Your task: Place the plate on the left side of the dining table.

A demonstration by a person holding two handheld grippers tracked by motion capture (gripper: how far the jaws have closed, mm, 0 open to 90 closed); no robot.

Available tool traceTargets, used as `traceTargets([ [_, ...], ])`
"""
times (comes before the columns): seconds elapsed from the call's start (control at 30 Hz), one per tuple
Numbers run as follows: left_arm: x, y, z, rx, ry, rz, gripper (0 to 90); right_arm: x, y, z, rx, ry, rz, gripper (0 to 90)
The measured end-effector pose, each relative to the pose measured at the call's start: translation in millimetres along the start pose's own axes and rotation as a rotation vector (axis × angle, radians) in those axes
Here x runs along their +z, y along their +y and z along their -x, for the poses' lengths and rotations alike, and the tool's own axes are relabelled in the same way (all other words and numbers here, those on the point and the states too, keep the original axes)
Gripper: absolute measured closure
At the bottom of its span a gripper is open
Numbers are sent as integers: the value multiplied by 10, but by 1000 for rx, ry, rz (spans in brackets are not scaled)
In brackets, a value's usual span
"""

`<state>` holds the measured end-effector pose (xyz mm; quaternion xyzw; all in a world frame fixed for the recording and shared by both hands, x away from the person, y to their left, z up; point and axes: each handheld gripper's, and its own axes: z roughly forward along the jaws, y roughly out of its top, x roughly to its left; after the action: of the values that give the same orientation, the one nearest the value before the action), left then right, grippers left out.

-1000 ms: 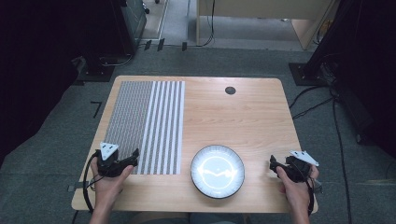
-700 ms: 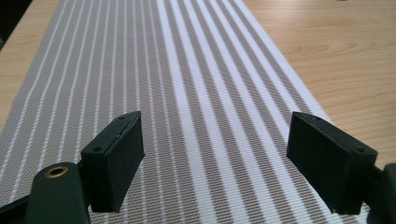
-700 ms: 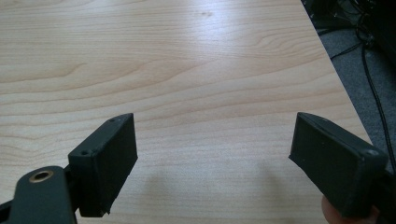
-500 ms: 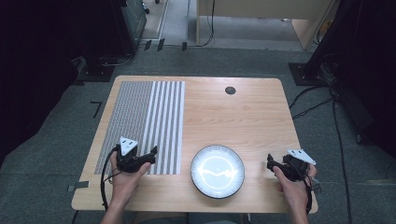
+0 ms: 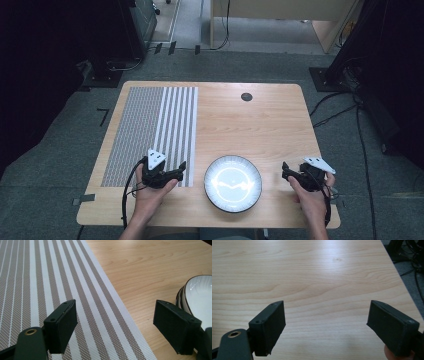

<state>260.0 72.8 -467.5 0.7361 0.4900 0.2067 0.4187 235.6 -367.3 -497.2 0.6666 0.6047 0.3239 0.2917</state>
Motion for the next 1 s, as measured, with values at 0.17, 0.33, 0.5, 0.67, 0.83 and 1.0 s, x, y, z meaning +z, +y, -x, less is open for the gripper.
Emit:
traceTargets([
  [0.17, -8, 13, 54, -11, -21, 5, 196, 10, 6, -94, -20, 25, -4, 147],
  [0.33, 11, 22, 126, -18, -57, 0, 198, -17, 11, -161, -11, 50, 0, 147],
  [0.5, 58, 8, 214, 2, -75, -13, 199, -52, 28, -200, 11, 71, 6, 150],
  [0.67, 92, 1, 318, 17, -101, -22, 207, -94, 31, -248, 27, 88, 10, 161],
  [0.83, 126, -27, 423, 43, -113, -37, 220, -149, 36, -294, 45, 103, 30, 202],
  [1.0, 145, -43, 501, 81, -118, -45, 231, -207, 31, -364, 35, 112, 57, 248],
])
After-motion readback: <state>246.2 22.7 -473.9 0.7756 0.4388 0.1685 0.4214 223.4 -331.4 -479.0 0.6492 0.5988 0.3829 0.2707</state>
